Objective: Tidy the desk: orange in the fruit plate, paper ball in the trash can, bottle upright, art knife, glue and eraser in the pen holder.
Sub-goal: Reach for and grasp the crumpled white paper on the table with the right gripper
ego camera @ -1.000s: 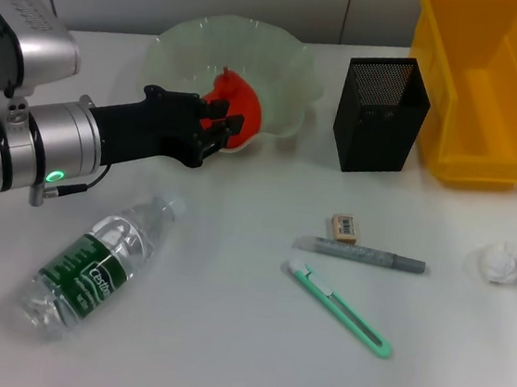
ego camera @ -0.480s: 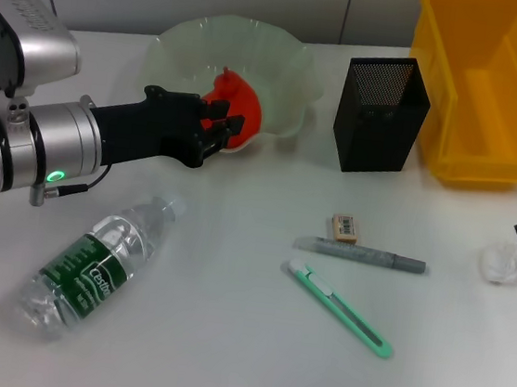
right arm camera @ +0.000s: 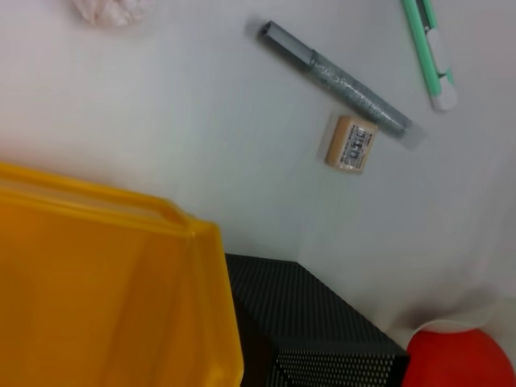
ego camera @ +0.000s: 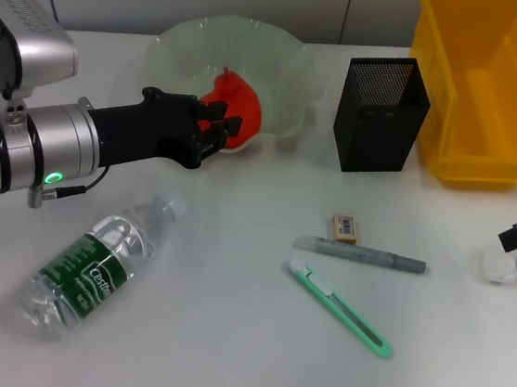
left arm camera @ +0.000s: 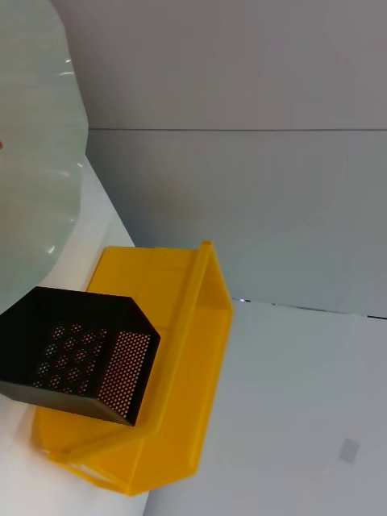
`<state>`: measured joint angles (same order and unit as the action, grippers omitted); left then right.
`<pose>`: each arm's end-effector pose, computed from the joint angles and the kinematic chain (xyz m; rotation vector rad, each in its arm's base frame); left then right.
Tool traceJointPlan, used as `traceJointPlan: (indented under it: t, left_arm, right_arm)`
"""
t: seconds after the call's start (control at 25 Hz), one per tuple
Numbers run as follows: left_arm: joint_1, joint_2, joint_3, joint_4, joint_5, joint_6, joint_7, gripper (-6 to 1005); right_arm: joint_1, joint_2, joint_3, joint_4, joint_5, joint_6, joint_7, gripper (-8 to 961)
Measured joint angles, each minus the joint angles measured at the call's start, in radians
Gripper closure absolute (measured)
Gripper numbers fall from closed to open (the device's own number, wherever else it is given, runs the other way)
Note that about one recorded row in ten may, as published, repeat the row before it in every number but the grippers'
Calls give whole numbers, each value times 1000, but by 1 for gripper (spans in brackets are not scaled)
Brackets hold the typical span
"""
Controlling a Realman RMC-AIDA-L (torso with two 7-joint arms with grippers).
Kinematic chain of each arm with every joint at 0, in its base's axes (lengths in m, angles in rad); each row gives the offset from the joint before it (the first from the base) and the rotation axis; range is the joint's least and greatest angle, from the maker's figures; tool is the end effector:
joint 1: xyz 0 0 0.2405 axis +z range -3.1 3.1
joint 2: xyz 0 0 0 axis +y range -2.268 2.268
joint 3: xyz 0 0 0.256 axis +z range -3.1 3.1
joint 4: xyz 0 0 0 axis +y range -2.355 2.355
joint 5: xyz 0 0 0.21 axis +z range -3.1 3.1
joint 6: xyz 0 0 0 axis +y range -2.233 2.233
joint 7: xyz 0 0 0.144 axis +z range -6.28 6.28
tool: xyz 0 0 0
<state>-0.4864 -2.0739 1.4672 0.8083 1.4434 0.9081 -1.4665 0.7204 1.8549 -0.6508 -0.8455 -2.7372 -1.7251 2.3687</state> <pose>-0.2017 0.3740 -0.0550 -2.5642 -0.5249 -0.5909 0.2962 0.3626 0.1149 -2.3286 1.6121 -0.2945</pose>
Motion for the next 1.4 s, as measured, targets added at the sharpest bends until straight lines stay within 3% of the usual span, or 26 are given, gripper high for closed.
traceJointPlan:
  t: [1.4]
  left_arm:
    - [2, 0, 2, -14, -2, -2, 2, 744]
  right_arm:
    - [42, 3, -69, 94, -53, 102, 24, 130]
